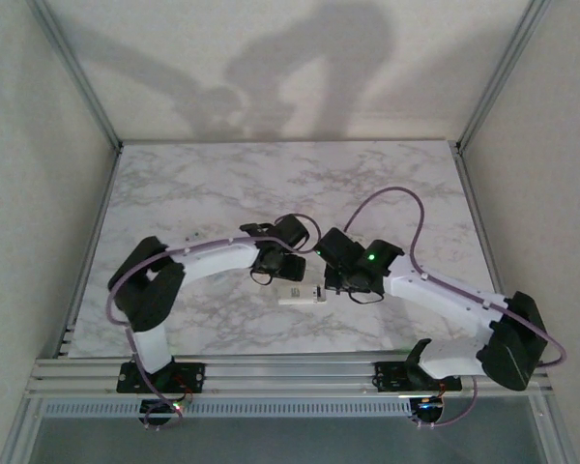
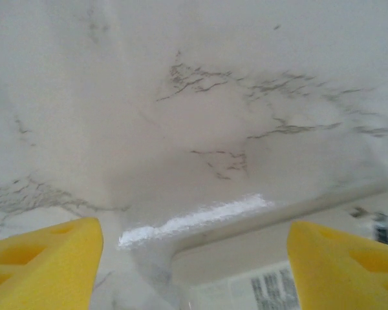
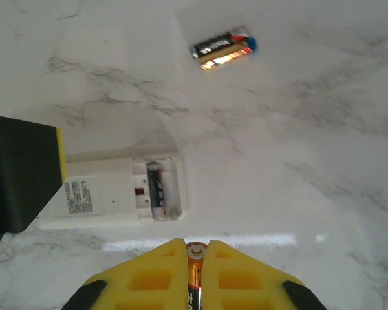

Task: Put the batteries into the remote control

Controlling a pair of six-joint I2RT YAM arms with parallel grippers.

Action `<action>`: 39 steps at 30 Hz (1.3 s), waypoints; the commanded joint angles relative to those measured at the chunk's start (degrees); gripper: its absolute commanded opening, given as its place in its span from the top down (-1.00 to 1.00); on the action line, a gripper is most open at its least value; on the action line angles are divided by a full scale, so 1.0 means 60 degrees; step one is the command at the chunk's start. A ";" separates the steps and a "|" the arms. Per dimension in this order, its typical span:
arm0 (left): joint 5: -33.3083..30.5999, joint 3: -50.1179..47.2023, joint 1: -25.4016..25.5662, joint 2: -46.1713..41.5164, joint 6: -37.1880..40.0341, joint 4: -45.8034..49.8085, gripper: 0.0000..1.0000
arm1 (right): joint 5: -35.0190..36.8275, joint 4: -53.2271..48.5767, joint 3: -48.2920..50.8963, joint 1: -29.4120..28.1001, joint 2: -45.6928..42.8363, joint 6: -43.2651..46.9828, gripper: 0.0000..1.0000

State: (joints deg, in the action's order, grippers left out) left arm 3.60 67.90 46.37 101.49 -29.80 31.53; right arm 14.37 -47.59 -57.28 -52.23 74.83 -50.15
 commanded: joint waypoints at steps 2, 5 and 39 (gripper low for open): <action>0.0482 -0.1866 -0.0076 -0.2425 -0.1925 -0.1851 -0.44 | 0.0083 0.1383 -0.0050 -0.0068 0.0329 0.2322 0.84; 0.1378 -0.3151 -0.0167 -0.3585 -0.2885 -0.3292 -0.38 | -0.0155 0.2336 0.0388 -0.0030 0.0458 0.2596 0.81; 0.3040 -0.4659 -0.0174 -0.3022 -0.2473 -0.4380 -0.22 | -0.0255 0.4843 0.2368 0.0223 0.2075 0.0844 0.83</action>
State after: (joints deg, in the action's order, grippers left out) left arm 20.64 38.89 44.69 82.04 -45.21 5.74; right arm 12.36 -18.94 -43.86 -51.16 86.59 -43.51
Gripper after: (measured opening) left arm 0.617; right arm 0.089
